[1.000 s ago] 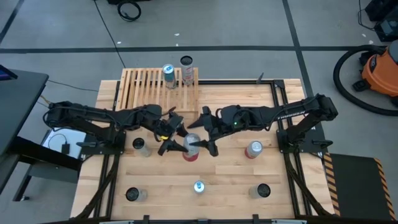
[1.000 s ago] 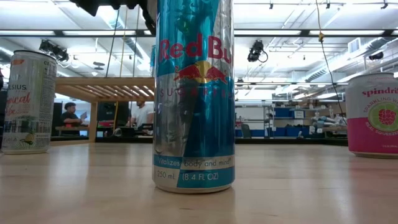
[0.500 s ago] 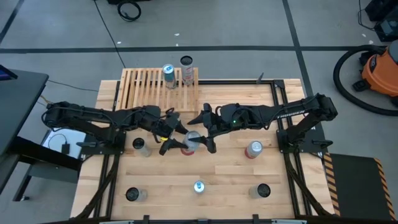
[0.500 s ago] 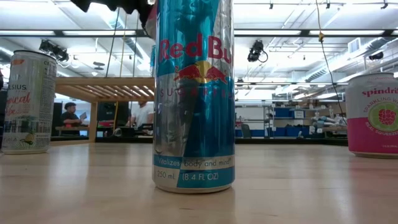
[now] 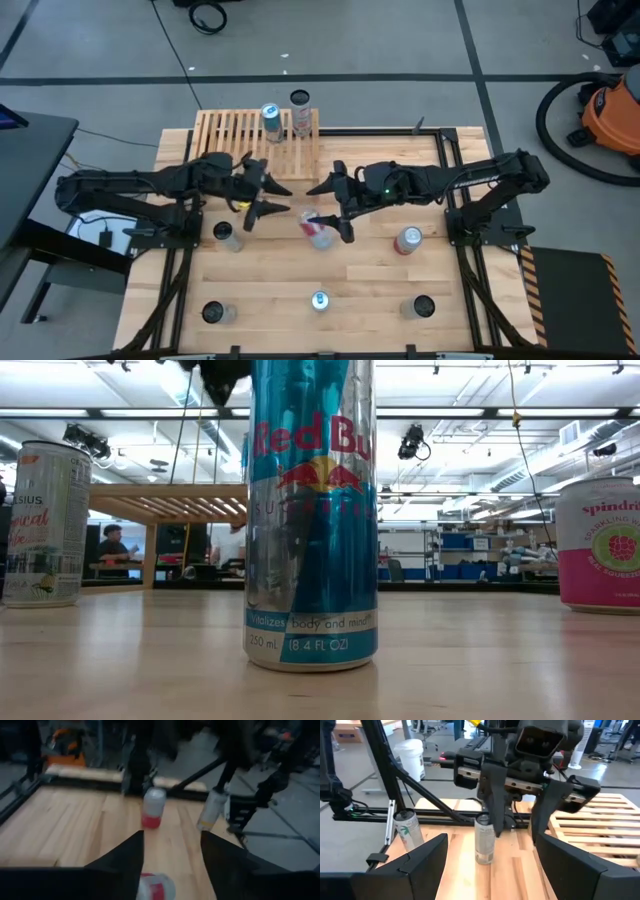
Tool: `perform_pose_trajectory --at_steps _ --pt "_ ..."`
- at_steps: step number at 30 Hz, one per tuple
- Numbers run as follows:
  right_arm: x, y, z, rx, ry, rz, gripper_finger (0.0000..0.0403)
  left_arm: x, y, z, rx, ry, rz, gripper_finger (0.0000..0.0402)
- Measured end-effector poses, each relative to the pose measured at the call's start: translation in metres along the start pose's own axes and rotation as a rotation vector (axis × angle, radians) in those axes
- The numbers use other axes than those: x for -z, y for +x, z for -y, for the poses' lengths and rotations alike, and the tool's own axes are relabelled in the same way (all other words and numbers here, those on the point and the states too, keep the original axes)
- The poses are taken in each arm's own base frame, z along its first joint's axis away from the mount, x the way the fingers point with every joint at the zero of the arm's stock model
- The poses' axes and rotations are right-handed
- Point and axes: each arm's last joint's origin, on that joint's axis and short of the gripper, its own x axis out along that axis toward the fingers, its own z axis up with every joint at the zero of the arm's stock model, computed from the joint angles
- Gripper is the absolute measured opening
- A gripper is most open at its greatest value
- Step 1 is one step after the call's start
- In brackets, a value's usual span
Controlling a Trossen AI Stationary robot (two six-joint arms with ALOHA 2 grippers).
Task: Place canned beverage on shelf
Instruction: Put the top pink white soda can on the shelf
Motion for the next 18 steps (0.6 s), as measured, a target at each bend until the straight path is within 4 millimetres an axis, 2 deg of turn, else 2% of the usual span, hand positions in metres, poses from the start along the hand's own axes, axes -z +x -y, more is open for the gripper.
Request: perform_pose_trajectory --at_steps 6,13,18 --pt "0.006 -0.001 0.001 0.025 0.02 -0.07 0.0312 0.01 0.0 -0.002 -0.016 -0.024 -0.099 0.015" --pt "0.013 -0.002 0.001 0.033 0.06 -0.14 0.0312 0.018 -0.004 -0.001 -0.025 -0.076 -0.183 0.0148" --pt "0.02 -0.003 0.001 0.039 0.084 -0.206 0.0312 0.023 -0.005 0.008 0.009 -0.08 -0.228 0.0148"
